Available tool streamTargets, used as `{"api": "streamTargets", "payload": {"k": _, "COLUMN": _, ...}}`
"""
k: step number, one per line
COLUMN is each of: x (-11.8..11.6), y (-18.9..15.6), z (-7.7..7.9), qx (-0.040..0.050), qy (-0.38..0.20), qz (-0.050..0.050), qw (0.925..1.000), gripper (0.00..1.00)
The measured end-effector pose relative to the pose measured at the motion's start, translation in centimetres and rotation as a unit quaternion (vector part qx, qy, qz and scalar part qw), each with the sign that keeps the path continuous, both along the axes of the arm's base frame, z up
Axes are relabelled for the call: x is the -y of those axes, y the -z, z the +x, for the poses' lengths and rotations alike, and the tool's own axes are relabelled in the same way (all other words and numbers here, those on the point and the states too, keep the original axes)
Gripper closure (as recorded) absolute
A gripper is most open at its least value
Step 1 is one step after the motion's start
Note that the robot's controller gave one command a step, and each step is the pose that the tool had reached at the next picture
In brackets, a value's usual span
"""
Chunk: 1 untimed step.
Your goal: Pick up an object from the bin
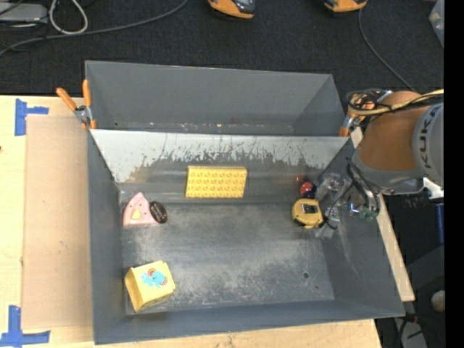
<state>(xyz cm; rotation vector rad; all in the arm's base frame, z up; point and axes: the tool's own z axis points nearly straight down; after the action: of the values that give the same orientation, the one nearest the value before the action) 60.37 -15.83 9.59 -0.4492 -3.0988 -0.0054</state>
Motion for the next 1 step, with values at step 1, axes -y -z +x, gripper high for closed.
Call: {"api": "streamTargets", "payload": {"k": 1, "x": -0.96, "y": 2.58, "z": 1.46, "qx": 0.007, "qy": 0.136, "qz": 0.002, "qw": 0.9907, "gripper": 0.0}}
